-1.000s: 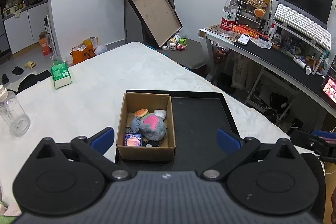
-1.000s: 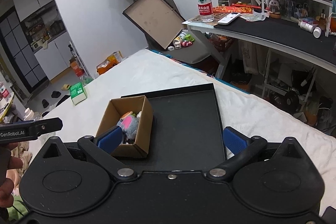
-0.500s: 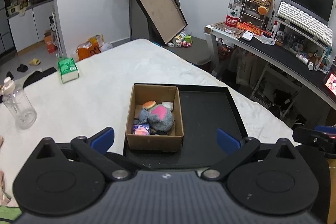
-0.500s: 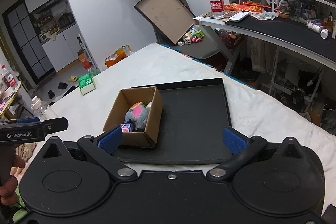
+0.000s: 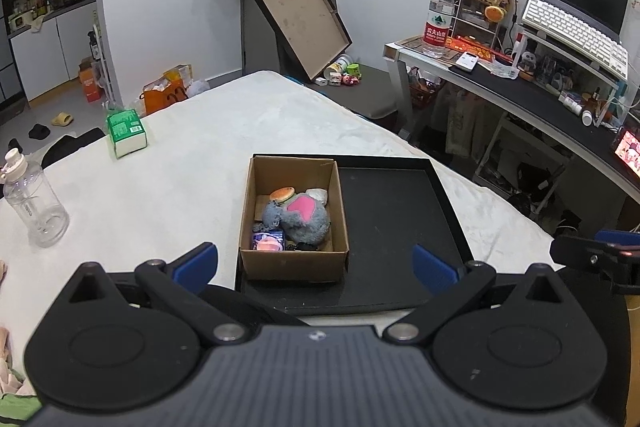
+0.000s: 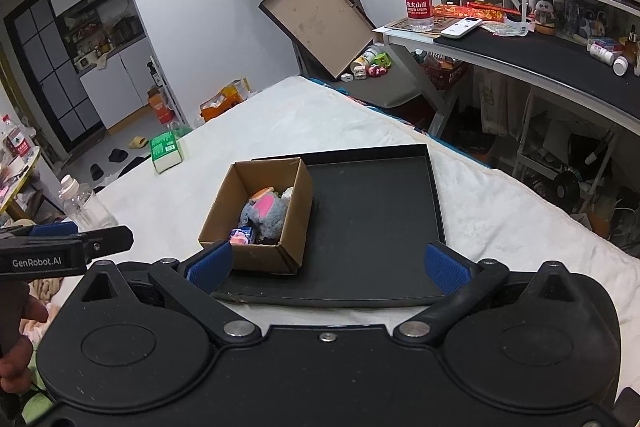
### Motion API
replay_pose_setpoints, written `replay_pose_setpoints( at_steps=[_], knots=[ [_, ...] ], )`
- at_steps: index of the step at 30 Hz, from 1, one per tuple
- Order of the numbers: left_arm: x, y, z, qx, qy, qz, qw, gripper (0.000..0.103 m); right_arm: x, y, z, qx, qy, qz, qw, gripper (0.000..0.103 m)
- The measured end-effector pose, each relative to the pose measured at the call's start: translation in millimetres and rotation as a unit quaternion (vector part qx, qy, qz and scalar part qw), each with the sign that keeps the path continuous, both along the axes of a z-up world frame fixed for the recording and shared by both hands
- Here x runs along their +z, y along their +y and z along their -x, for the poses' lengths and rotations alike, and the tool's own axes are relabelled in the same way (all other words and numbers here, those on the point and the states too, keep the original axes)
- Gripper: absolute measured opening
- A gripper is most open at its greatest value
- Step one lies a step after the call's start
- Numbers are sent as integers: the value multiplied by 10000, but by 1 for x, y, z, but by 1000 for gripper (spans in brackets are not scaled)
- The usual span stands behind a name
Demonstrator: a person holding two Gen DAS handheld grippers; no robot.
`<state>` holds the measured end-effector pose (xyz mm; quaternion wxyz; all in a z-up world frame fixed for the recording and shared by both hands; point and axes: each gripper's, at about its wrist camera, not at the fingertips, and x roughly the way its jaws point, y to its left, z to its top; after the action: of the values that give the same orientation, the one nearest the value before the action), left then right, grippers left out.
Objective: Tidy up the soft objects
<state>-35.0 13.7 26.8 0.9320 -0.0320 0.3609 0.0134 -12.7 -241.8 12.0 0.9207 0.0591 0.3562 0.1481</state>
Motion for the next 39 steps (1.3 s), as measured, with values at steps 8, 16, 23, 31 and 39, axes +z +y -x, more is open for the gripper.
replay_pose_setpoints(
  at_steps=[8,16,23,31,39],
  knots=[
    [2,0,1,-50,-6,-4,10000,103,2,2,2,-17,-32,51,10000,103],
    [2,1,2,-55,-5,-4,10000,103,3,3,4,14,-49,31,10000,103],
    [3,1,2,-57,-15,-7,10000,103,3,3,4,3,-46,40,10000,103],
    [3,1,2,-58,-14,-4,10000,103,3,2,4,1,-36,37,10000,103],
    [4,-1,3,-79,2,-4,10000,103,3,2,3,-7,-45,51,10000,103]
  ],
)
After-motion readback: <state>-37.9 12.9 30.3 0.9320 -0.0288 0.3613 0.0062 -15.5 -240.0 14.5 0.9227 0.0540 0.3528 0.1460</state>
